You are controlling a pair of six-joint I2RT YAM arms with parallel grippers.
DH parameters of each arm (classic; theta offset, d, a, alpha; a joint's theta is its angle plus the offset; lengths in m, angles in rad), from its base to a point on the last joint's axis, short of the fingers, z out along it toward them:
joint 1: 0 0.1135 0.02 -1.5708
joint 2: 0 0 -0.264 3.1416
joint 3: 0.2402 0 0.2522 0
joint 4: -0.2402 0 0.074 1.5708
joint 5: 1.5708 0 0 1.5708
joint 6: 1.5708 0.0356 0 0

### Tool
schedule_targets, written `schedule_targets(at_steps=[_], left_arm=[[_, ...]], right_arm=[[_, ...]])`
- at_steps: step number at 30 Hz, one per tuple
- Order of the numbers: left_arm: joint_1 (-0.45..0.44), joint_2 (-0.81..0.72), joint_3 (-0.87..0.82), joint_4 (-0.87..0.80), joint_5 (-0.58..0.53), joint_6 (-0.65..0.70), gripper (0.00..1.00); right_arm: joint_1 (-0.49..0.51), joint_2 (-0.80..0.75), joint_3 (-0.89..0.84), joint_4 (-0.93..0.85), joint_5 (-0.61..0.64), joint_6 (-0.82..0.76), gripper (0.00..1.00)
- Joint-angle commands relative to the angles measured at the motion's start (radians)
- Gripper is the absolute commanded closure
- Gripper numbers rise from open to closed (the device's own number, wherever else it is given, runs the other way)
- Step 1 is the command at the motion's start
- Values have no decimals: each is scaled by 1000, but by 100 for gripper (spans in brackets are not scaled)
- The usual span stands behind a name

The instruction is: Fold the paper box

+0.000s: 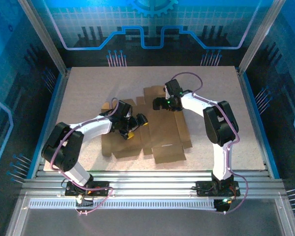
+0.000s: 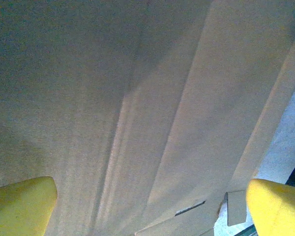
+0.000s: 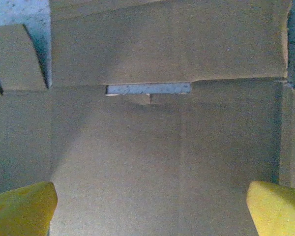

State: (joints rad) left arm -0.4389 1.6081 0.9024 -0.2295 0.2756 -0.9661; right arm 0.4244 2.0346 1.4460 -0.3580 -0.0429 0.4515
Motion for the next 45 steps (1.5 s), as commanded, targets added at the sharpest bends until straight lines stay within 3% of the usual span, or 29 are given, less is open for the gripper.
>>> schedule_targets(at_steps=[1, 10, 24, 32, 45], left_arm=[[31, -73, 84, -172, -45, 137, 1], [169, -13, 188, -259, -14, 361, 1], [180, 264, 430, -328, -75, 559, 1], [175, 351, 454, -340, -130, 558, 1], [121, 236, 210, -248, -65, 421, 1]], right_arm=[[15, -124, -60, -38, -20, -42, 0], [81, -385, -377, -3, 19, 25, 0], [199, -582, -640, 18, 25, 154, 0], [228, -580, -708, 52, 37, 206, 0], [149, -456, -647, 70, 69, 195, 0]])
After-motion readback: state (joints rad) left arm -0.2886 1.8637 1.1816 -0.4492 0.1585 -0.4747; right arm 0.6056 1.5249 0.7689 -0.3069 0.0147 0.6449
